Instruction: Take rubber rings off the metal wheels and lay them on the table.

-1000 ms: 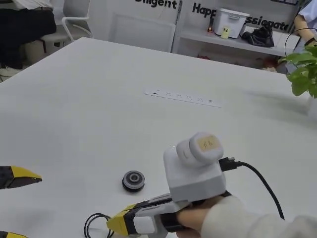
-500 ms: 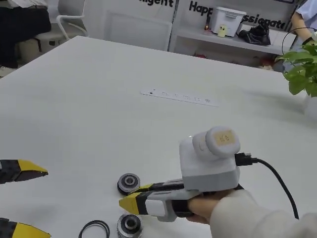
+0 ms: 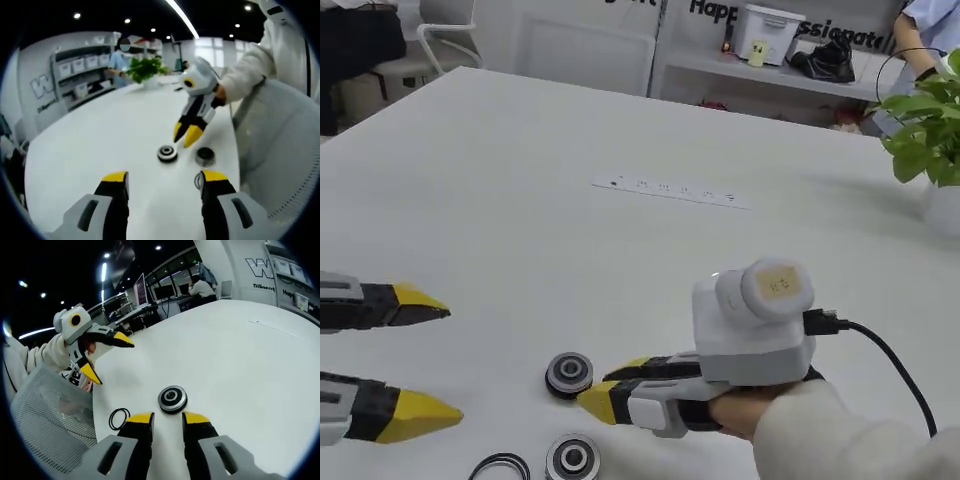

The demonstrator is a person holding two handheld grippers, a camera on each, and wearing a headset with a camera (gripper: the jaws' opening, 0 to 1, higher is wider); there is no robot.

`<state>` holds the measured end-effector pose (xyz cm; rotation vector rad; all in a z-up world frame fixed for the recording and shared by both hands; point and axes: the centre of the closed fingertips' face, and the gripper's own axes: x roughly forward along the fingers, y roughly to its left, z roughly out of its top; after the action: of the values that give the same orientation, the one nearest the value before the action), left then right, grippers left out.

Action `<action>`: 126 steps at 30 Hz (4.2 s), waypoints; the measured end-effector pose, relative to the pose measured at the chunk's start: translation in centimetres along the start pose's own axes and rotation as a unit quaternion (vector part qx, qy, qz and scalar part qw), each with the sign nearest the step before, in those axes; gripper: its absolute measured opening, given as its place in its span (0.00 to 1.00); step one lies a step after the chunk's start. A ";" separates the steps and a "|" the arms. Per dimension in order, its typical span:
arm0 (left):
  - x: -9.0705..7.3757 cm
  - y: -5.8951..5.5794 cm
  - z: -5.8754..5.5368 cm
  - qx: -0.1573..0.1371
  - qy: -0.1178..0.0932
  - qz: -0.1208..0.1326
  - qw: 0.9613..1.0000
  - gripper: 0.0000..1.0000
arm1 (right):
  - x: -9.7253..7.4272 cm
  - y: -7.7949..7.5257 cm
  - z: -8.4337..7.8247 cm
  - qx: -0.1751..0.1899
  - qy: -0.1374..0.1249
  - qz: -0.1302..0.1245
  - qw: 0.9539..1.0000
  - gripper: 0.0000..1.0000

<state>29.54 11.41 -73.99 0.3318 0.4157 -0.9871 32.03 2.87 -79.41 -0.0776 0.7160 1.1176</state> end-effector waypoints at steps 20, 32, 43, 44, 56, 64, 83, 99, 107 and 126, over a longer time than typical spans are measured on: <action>7.0 0.4 1.8 0.013 -0.010 -0.031 0.999 0.39 | 1.2 -0.6 0.3 -0.056 -0.010 0.000 0.998 0.22; 9.8 -0.7 0.2 0.013 0.022 -0.062 0.998 0.17 | 1.5 -0.7 0.1 -0.075 -0.005 0.005 0.997 0.21; 9.9 -1.0 -0.3 0.007 0.029 -0.069 0.997 0.15 | 1.6 -0.6 -0.3 -0.097 0.004 0.006 0.995 0.15; 9.9 -1.1 -0.3 0.003 0.029 -0.070 0.997 0.15 | 1.6 -0.6 -0.3 -0.099 0.006 0.008 0.995 0.14; 9.9 -1.2 -0.3 -0.012 0.026 -0.060 0.998 0.14 | 1.2 -0.5 -0.7 -0.120 0.025 0.003 0.992 0.04; 9.9 -1.4 -0.2 0.002 0.026 -0.063 0.998 0.14 | 1.2 -0.8 -0.8 -0.128 0.029 -0.003 0.991 0.00; 9.8 -2.5 -0.1 0.018 0.025 -0.083 0.996 0.14 | 0.9 -0.5 -0.8 -0.142 0.014 0.027 0.989 0.20; 10.0 -2.9 0.0 0.020 0.022 -0.091 0.995 0.14 | 0.3 -0.4 -1.3 -0.141 0.014 0.052 0.989 0.08; 10.1 -3.1 0.1 0.023 0.021 -0.094 0.995 0.14 | 0.6 0.0 -0.6 -0.144 -0.005 0.049 0.988 0.26; 10.2 -3.1 0.0 0.021 0.022 -0.092 0.995 0.14 | 0.2 -0.7 -1.6 -0.157 0.019 0.046 0.986 0.00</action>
<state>31.78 2.40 -79.14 0.3583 0.4716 -1.1706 31.89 2.06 -80.94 -0.3373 0.5772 1.3145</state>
